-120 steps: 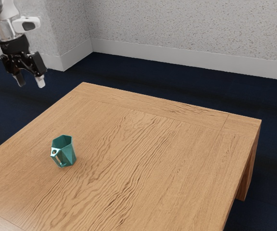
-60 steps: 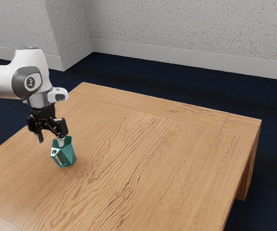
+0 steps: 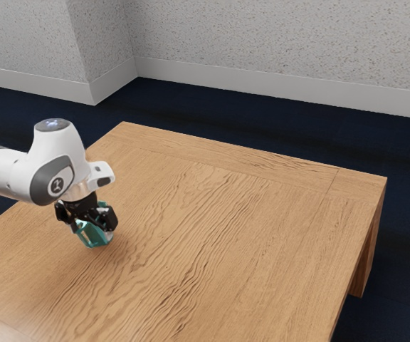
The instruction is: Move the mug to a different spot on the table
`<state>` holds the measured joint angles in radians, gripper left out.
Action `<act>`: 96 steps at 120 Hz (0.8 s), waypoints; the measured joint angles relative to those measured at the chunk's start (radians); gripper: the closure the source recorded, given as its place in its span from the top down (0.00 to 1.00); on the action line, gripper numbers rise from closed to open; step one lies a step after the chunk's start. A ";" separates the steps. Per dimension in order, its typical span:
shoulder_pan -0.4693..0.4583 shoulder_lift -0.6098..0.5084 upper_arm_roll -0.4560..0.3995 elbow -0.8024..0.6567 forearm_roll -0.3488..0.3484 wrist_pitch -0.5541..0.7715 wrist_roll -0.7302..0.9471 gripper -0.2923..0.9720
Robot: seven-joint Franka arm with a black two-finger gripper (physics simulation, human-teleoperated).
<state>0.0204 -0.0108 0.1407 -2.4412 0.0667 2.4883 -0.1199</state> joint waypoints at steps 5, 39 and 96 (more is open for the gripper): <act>0.000 0.000 0.003 -0.010 0.004 0.020 -0.010 0.76; 0.024 -0.002 0.005 -0.048 0.013 0.080 -0.065 0.75; 0.057 0.056 0.005 -0.063 0.014 0.171 -0.115 0.74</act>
<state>0.0777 0.0449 0.1454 -2.5040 0.0807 2.6596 -0.2352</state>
